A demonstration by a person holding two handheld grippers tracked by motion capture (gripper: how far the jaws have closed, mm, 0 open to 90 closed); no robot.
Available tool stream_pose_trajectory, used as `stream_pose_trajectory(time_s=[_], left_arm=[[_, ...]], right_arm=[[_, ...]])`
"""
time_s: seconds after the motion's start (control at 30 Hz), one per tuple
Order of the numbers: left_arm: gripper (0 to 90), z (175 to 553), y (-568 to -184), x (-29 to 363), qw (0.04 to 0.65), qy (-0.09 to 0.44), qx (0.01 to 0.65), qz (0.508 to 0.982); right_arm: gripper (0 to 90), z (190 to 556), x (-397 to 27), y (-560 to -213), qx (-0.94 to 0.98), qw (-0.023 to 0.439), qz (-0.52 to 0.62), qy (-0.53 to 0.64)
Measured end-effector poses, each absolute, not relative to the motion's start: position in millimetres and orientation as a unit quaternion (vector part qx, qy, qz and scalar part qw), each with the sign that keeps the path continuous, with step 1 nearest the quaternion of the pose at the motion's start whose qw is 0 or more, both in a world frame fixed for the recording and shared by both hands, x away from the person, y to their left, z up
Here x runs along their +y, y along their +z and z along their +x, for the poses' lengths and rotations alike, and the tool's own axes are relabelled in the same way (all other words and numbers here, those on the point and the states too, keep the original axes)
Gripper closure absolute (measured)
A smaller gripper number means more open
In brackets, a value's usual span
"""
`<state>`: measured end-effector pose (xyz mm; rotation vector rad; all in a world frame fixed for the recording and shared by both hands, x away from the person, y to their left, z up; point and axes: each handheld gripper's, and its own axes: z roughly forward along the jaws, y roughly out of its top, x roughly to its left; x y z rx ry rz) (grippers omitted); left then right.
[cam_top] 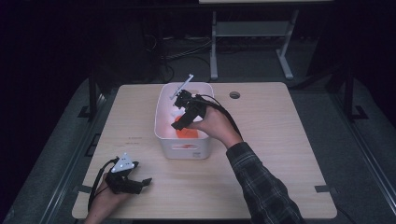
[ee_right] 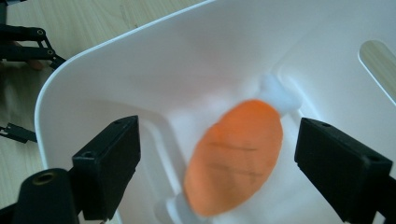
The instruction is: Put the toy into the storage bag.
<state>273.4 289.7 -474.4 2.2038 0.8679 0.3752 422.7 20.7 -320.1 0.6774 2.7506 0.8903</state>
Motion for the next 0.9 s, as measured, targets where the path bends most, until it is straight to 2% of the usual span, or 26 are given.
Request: stream_pose_trajectory(time_s=[0.9], left_arm=[[13.0,273,-475,290,0.364,0.145,0.338,0.856]], right_arm=[[14.2,406,-33,-300,0.903,0.108,0.247,0.334]])
